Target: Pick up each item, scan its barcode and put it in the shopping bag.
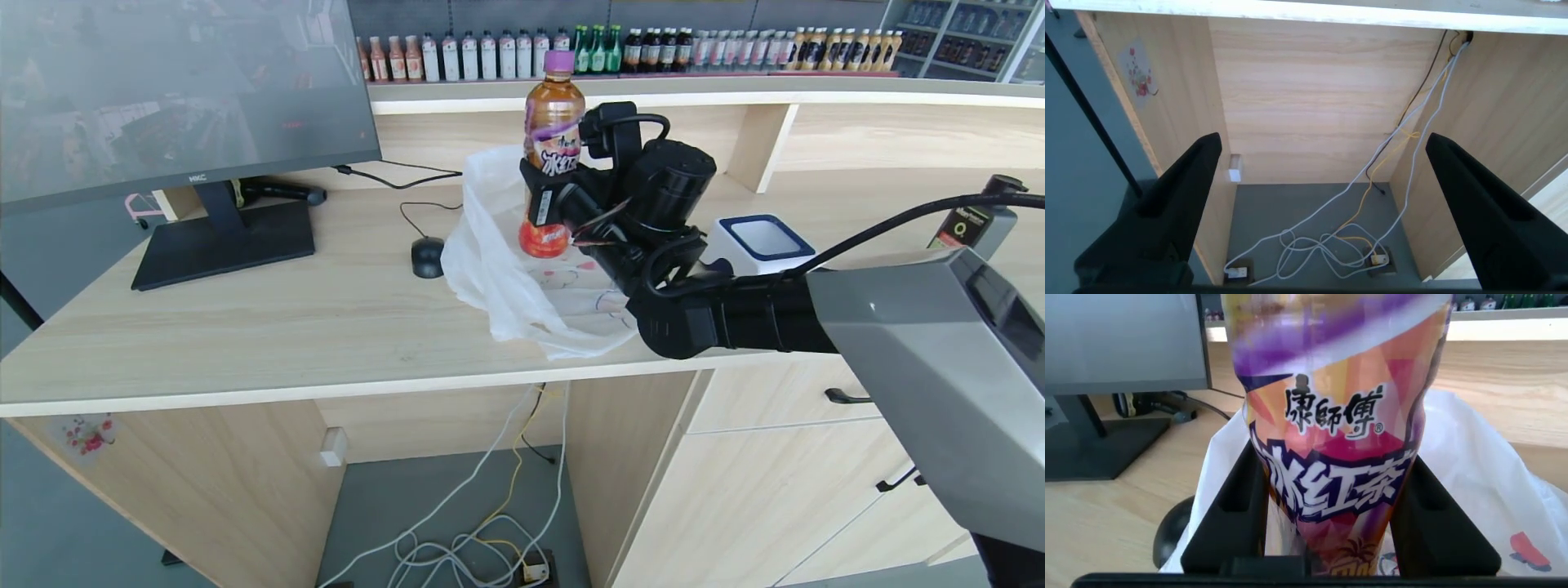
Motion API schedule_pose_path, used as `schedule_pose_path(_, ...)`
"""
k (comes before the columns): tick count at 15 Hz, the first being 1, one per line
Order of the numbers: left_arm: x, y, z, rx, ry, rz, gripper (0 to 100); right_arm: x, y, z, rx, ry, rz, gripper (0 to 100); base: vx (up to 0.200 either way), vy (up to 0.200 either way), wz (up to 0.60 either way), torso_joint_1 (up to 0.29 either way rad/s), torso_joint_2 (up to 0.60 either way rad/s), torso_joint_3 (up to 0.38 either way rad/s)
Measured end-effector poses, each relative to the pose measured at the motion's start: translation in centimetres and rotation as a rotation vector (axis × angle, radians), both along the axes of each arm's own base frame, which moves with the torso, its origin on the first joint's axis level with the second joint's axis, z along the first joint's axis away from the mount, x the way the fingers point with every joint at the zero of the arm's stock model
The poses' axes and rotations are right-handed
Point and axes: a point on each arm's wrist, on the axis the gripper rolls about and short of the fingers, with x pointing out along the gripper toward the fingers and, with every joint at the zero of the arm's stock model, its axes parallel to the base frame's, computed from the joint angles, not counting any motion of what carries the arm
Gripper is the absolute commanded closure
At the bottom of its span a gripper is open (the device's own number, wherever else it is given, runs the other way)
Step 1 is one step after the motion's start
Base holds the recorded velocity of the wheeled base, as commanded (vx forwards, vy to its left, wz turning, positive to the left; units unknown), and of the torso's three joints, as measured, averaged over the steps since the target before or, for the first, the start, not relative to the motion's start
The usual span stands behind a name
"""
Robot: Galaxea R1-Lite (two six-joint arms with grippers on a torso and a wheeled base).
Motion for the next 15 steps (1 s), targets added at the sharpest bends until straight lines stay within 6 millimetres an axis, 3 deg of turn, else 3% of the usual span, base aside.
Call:
schedule_pose_path(3, 0.0, 0.0, 0.0, 0.000, 0.000, 0.000, 0, 0.5, 0.4, 0.2, -0.007, -0.038, 0.016, 100, 0.000, 0.000, 0.00, 0.000, 0.00, 0.000)
schedule_pose_path(15, 0.0, 0.0, 0.0, 0.000, 0.000, 0.000, 0, 1.7, 1.2, -2.5, -0.029, -0.009, 0.016, 100, 0.000, 0.000, 0.00, 0.000, 0.00, 0.000)
